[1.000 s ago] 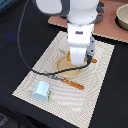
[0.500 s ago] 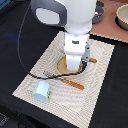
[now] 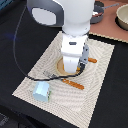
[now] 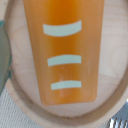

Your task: Interact with the objects in diverse but meaningful ways.

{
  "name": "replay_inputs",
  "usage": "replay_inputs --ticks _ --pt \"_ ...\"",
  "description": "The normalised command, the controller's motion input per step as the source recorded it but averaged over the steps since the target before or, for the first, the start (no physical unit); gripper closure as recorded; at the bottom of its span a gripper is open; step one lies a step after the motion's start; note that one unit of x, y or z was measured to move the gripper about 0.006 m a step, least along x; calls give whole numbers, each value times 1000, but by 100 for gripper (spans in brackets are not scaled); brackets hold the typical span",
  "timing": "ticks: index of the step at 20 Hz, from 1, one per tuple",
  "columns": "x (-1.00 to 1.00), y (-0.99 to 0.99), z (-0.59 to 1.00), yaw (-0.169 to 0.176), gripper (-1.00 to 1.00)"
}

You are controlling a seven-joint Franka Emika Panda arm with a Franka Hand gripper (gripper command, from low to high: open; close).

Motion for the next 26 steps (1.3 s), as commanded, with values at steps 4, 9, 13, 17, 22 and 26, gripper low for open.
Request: replay_inputs --ticks 4,9,13,17,22,26 --pt "-101 -779 856 0 -100" --pt "-131 -857 745 0 -100" --pt "-146 -874 640 0 -100" --pt "-176 -846 304 0 -100" --pt "-212 -611 27 14 -100" --pt "-261 -469 -34 22 -100"
